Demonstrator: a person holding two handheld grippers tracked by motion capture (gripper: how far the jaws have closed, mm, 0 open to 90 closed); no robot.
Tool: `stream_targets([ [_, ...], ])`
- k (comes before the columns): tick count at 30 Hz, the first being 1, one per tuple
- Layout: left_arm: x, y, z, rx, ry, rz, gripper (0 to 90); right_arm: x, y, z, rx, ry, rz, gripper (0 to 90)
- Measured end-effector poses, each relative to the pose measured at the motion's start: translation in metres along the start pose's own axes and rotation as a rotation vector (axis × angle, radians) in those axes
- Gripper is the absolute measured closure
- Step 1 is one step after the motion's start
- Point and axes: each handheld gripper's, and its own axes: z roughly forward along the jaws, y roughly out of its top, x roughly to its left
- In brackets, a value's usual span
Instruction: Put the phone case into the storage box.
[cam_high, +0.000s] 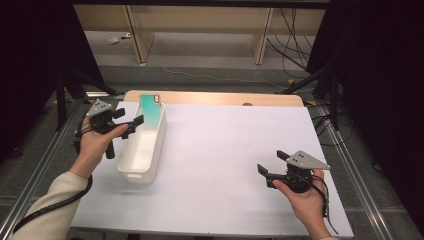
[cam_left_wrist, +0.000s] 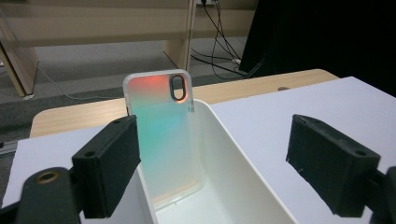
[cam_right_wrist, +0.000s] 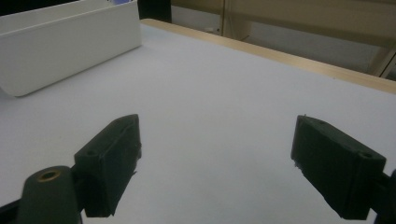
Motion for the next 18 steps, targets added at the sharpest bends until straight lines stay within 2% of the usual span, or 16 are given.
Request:
stream_targets([
  [1, -0.001, 0.000, -0.001, -0.001, 0.002, 0.001, 16.4, 0.000, 0.000, 0.000, 0.000, -0.001, -0.001, 17.2],
  [2, -0.002, -0.001, -0.002, -0.002, -0.002, 0.002, 16.4, 0.000, -0.001, 0.002, -0.027, -0.003, 0.003, 17.2],
  [8, -0.005, -0.005, -0.004, -0.001, -0.004, 0.005, 16.4, 0.001, -0.001, 0.002, -0.028, -0.003, 0.003, 17.2],
  [9, -0.007, -0.006, -0.005, -0.001, -0.007, 0.007, 16.4, 0.001, -0.001, 0.003, -0.038, 0.010, 0.009, 17.2],
  [18, -0.013, -0.012, -0.012, -0.003, -0.031, 0.015, 16.4, 0.000, -0.001, 0.002, -0.035, 0.009, 0.003, 17.2],
])
